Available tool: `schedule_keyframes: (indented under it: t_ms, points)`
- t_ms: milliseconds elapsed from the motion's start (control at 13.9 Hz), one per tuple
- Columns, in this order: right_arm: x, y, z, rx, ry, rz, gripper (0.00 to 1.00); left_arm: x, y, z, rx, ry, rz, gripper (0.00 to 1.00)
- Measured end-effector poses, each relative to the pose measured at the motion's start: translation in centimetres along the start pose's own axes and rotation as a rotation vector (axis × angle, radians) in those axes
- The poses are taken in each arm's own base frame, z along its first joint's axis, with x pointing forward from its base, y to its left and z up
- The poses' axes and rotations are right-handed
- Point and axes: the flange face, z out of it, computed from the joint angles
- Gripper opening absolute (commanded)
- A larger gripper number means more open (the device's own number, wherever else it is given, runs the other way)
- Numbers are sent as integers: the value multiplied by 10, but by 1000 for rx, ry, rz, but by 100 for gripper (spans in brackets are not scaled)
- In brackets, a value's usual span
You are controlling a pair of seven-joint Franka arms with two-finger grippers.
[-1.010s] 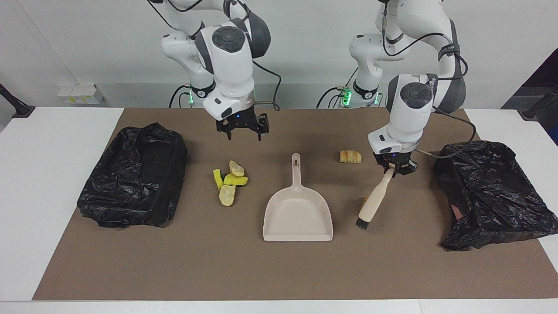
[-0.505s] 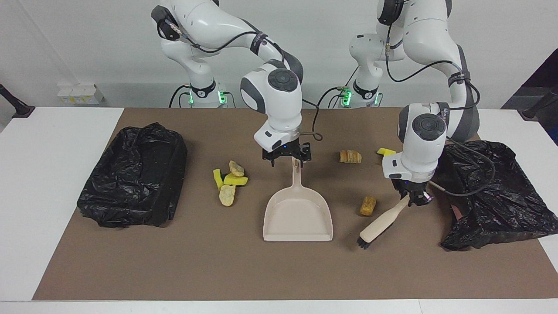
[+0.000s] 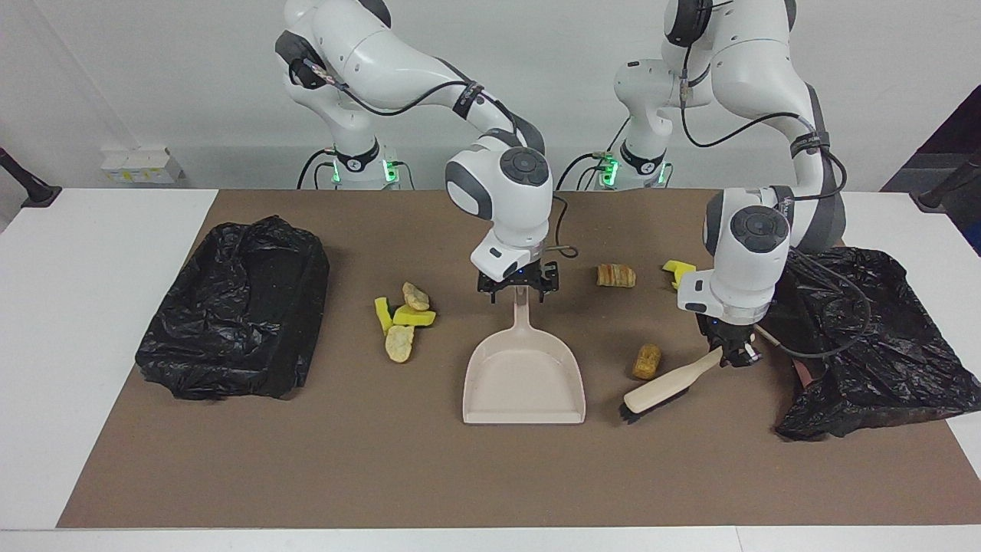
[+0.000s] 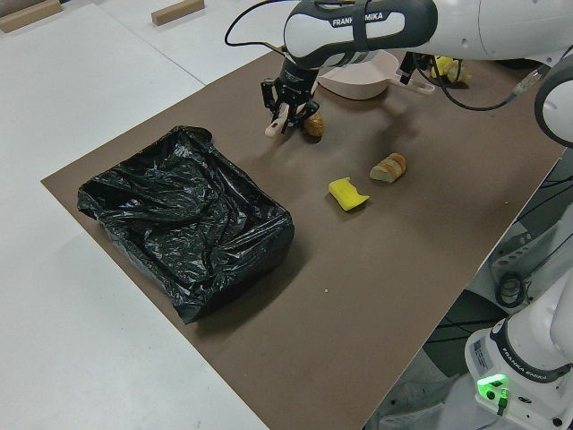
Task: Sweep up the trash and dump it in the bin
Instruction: 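Sweep the brush toward the dustpan while the right gripper lowers the dustpan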
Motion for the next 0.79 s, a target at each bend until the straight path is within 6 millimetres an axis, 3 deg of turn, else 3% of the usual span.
schedule_keyframes:
  t_ms: [144,216,361,433,505,794]
  points:
    - [-3,-1,7,-2,-2,-7,100,-3,15,2,-23,-10,56,0]
    - [-5,-2,11,0,0,-11,89,-6,22,0,-33,-16,88,0]
    - [-7,-2,16,-2,2,-18,51,-16,43,-5,-68,-36,134,0]
    - [-7,-2,16,-3,3,-19,16,-22,56,-8,-91,-50,144,0]
    - [-7,-2,16,-4,3,-19,0,-27,71,-11,-114,-63,151,0]
    - [-6,-2,16,-4,5,-18,0,-46,120,-35,-163,-103,111,0]
